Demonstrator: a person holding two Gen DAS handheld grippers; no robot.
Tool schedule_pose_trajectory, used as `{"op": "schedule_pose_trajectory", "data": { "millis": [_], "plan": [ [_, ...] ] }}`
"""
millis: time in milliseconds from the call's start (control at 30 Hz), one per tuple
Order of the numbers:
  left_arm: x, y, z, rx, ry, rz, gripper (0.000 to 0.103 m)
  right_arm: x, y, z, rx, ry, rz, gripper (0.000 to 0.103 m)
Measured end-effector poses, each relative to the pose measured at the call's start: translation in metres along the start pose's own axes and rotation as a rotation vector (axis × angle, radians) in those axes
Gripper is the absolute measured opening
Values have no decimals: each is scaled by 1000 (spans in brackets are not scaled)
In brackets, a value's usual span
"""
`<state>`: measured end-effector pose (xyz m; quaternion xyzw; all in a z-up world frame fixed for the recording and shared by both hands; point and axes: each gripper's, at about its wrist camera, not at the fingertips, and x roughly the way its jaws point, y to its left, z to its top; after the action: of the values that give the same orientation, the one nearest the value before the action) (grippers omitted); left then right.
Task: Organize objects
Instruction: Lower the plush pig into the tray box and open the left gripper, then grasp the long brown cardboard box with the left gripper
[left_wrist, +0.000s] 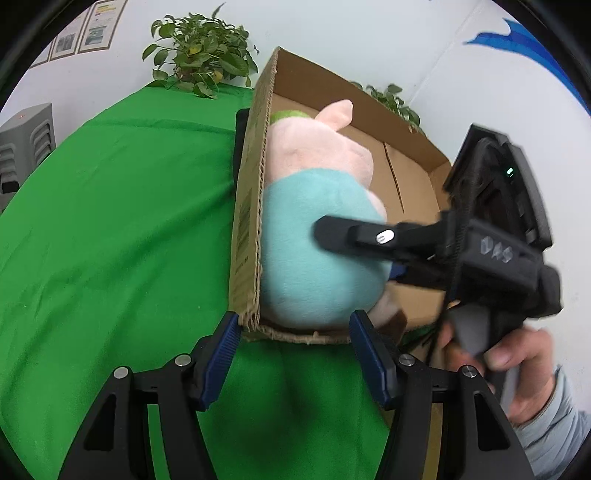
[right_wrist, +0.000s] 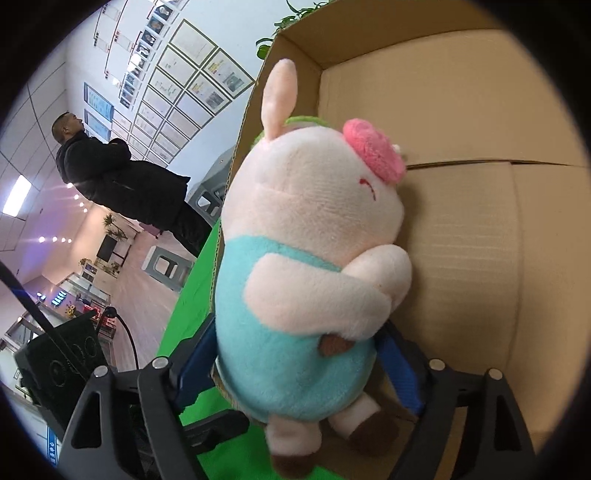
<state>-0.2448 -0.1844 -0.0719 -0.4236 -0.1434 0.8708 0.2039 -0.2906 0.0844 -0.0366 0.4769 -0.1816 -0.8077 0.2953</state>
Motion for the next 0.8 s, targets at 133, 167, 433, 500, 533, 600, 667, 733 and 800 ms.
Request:
{"op": "schedule_pose_trajectory", "data": {
  "millis": [133, 167, 433, 500, 533, 600, 667, 733, 800],
  "plan": [
    [-24, -23, -13, 100, -91, 138, 63, -53, 16, -9, -123, -115, -86, 89],
    [-34, -33, -16, 124, -137, 170, 72, -68, 17, -15, -156, -149, -115, 97],
    [-95, -116, -31, 182, -430, 342, 103, -162, 5, -80, -237, -343, -468, 102],
    [-97, -129, -31, 156, -424, 302, 103, -173, 3, -93, -230, -363, -511, 102],
    [-98, -135, -32, 150, -418, 287, 103, -178, 3, -102, -222, -378, -525, 102],
    [-98, -152, -37, 148, -417, 267, 103, -190, 0, -114, -222, -401, -547, 102],
    [-97, -172, -39, 160, -413, 264, 103, -195, 2, -128, -227, -420, -570, 102],
    [-98, -187, -45, 173, -401, 263, 103, -203, 2, -139, -228, -425, -567, 102],
    [-99, -198, -50, 178, -388, 250, 103, -207, 3, -148, -228, -429, -559, 102]
  ]
}}
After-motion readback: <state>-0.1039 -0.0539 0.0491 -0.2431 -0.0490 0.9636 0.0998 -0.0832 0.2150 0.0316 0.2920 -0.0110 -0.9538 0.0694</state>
